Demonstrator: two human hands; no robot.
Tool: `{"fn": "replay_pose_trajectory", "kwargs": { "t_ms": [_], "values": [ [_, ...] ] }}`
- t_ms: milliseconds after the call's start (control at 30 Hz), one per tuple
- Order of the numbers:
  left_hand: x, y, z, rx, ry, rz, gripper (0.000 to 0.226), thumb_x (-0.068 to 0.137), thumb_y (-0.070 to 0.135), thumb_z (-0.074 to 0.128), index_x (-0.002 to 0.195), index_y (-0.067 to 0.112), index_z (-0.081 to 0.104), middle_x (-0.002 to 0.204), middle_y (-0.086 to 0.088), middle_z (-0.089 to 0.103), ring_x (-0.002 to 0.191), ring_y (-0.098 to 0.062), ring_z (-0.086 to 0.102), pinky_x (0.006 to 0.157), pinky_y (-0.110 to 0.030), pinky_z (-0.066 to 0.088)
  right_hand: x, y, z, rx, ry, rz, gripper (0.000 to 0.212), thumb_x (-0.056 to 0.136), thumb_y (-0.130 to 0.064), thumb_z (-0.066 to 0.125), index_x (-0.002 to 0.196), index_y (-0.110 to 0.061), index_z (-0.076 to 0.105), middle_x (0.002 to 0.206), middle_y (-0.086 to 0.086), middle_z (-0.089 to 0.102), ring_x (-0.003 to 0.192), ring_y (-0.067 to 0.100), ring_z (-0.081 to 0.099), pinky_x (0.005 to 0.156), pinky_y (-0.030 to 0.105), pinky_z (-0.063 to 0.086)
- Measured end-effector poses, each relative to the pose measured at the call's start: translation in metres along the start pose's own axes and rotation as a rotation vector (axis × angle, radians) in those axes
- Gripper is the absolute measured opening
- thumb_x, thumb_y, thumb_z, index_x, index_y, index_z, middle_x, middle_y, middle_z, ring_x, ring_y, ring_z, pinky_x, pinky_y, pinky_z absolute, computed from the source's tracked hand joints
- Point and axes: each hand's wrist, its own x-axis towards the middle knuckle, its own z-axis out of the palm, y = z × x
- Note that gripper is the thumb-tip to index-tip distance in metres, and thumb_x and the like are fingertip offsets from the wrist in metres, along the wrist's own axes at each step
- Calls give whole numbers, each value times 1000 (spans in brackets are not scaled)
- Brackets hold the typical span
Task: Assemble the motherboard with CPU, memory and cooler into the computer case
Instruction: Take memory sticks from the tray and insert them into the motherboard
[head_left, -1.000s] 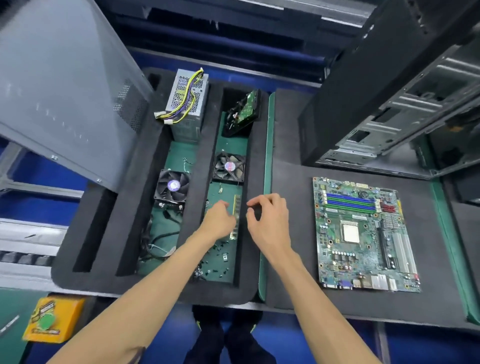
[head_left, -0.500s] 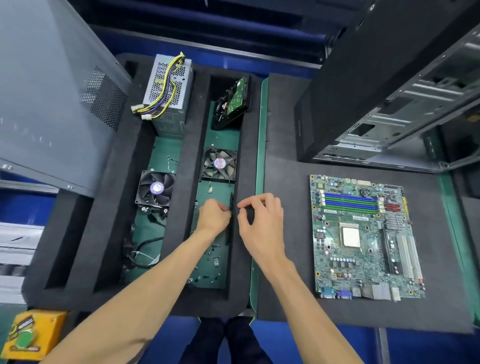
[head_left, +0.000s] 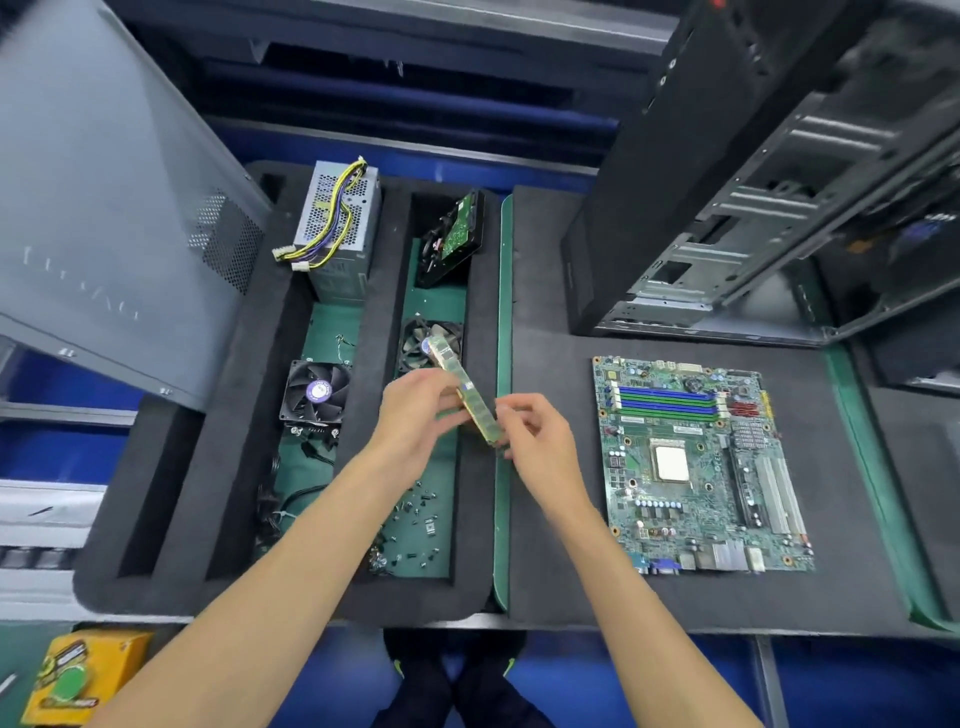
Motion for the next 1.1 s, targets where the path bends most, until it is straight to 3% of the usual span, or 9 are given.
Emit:
{"fn": "replay_pose_trajectory", "kwargs": {
  "t_ms": [133,333,533,633,733,800,867,967,1100],
  "values": [
    [-25,-3,20,-97,-116,21,9,89,-3,59,98,-1,62,86,-13,72,85,-24,70,80,-35,60,-19,-7,-10,135,-46,-10,3,98,-15,64,100,-15,65,76,-2,71,65,13,66,60,27,53],
    [-47,-13,38,-94,-260,44,10,92,10,65,101,5,62,97,-13,70,93,-24,70,82,-39,59,-45,-8,-51,35,-13,-102,8,97,-8,64,95,-14,69,62,-8,64,54,8,55,50,21,45],
    [-64,-24,67,113,-236,131,4,90,12,70,92,10,72,91,-5,72,88,-17,70,72,-31,57,-58,-6,-93,-72,103,-238,31,93,-7,68,93,-38,70,69,-20,66,63,0,55,64,18,46],
    [-71,-32,83,89,-226,66,10,89,15,72,94,7,73,86,-7,69,76,-18,66,66,-31,56,-60,-2,-120,-51,141,-268,29,94,-6,66,98,-34,71,78,-10,67,68,0,57,63,13,46],
    [-79,-44,107,49,-244,71,10,89,14,72,93,4,72,79,-11,69,71,-21,69,66,-30,57,-58,4,-150,50,149,-248,28,95,-11,67,112,-33,65,90,0,70,73,8,62,62,21,51],
    [-84,-54,126,62,-186,178,9,88,11,73,92,3,72,80,-14,71,76,-26,71,69,-29,58,-55,7,-168,181,177,-157,33,95,-18,70,123,-27,55,92,5,71,69,16,67,60,28,55],
    [-88,-65,144,198,-95,365,6,87,9,74,92,6,75,81,-9,74,78,-24,72,72,-28,59,-52,7,-184,307,158,-37,31,96,-23,69,123,-16,56,89,7,74,67,21,71,61,33,59],
    [-95,-86,173,516,-90,604,9,85,11,77,93,16,75,88,3,74,84,-13,70,78,-21,55,-45,6,-208,505,-52,69,23,100,-24,62,113,-6,67,99,9,78,88,26,76,78,38,62],
    [-103,-115,209,880,-175,758,29,82,20,80,110,24,72,106,10,63,104,-5,60,92,-15,43,-35,10,-243,608,-145,102,18,101,-13,59,117,-7,66,96,3,77,79,13,74,62,23,56]
  ]
}}
